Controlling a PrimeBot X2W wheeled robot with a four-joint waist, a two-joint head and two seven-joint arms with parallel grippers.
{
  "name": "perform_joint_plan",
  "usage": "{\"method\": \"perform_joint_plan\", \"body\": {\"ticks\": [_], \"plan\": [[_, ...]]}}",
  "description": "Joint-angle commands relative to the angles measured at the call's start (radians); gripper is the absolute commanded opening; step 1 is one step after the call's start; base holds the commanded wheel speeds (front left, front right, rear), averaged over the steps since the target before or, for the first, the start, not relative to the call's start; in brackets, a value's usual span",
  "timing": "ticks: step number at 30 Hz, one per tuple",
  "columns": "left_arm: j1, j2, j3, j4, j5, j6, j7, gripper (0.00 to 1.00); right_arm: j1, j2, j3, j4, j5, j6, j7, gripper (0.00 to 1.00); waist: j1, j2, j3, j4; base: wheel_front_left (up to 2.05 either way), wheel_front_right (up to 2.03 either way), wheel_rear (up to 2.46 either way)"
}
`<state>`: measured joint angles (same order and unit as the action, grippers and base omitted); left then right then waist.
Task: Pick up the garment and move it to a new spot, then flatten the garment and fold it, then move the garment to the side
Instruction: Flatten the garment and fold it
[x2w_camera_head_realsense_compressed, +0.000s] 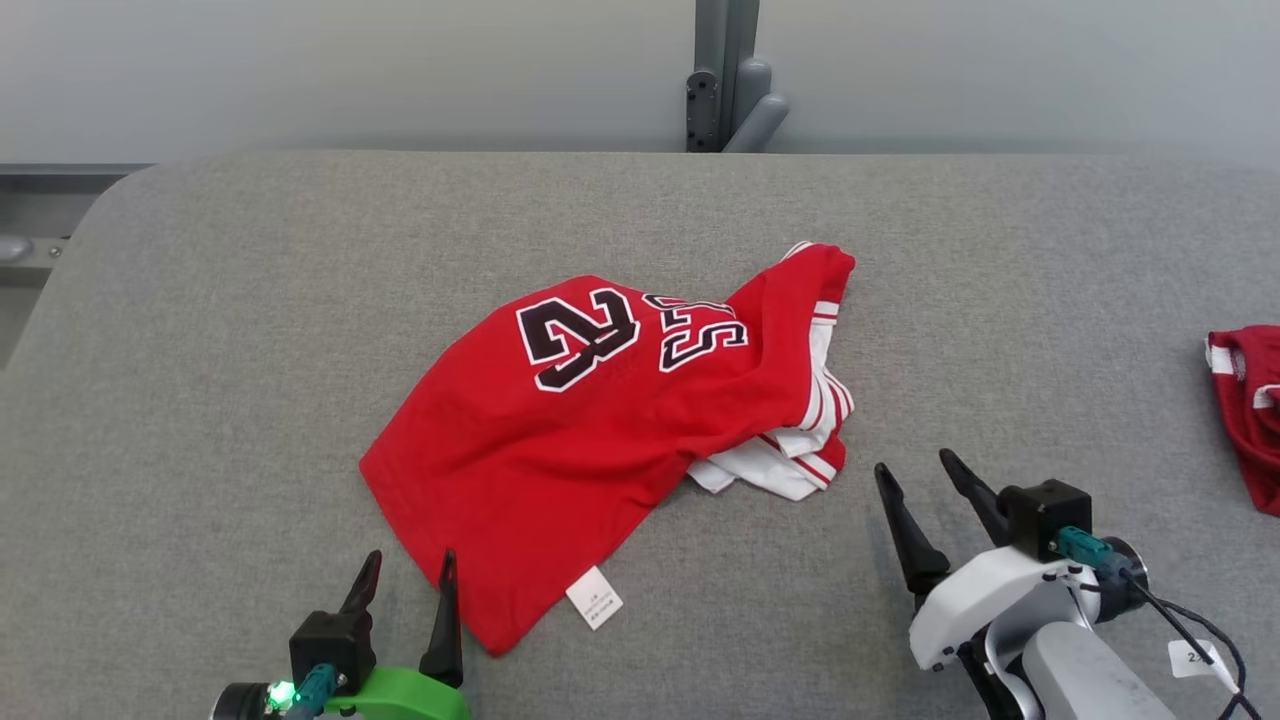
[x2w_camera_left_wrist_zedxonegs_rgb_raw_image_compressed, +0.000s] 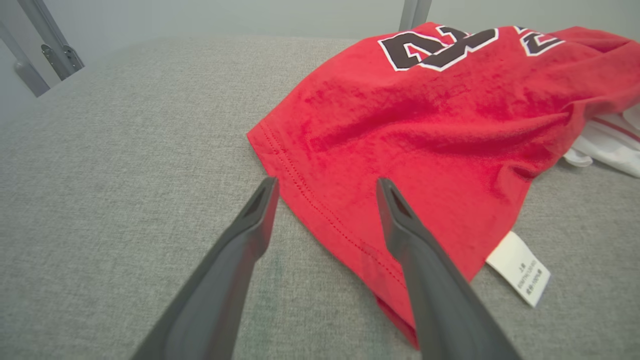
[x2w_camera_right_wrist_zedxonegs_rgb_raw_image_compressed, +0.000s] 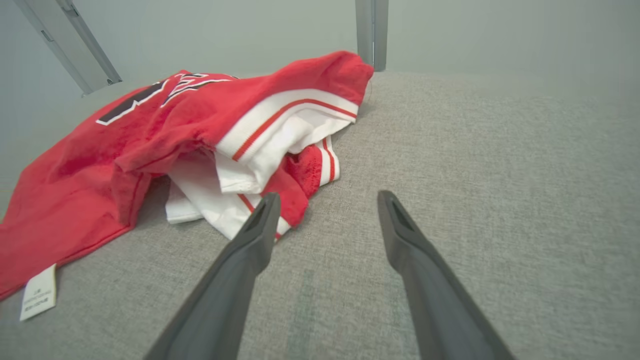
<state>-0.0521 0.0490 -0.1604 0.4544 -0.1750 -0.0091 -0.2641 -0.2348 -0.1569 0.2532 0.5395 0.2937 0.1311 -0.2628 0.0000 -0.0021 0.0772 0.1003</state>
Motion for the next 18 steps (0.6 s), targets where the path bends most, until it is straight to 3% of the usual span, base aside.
{"method": "perform_joint_plan", "body": {"ticks": [1,7,15,17,18], "plan": [[-0.008,0.003,-0.002,-0.003,0.005,-0.005,0.000,1.00,-0.021,0.010,0.012,-0.001,0.010,-0.001,-0.002,1.00,0.0000,0.0021,0.007,0.017,0.00,0.00,0.00],[-0.012,0.003,-0.016,-0.005,0.010,-0.007,0.000,1.00,-0.064,0.033,0.038,0.029,0.039,-0.001,-0.003,1.00,0.0000,0.0021,0.020,0.057,0.00,0.00,0.00],[-0.005,0.003,-0.011,0.002,0.004,-0.004,0.000,1.00,-0.113,0.049,0.000,0.106,0.015,-0.001,-0.003,1.00,0.0000,0.0021,0.039,0.108,0.00,0.00,0.00],[-0.008,0.003,-0.011,0.000,0.001,-0.002,0.000,1.00,-0.119,0.053,-0.010,0.120,0.008,-0.001,-0.003,0.84,0.0000,0.0021,0.044,0.114,0.00,0.00,0.00],[-0.009,0.003,-0.011,-0.002,-0.001,-0.002,0.000,1.00,-0.123,0.057,-0.014,0.124,0.005,-0.001,-0.003,0.63,0.0000,0.0021,0.047,0.115,0.00,0.00,0.00]]}}
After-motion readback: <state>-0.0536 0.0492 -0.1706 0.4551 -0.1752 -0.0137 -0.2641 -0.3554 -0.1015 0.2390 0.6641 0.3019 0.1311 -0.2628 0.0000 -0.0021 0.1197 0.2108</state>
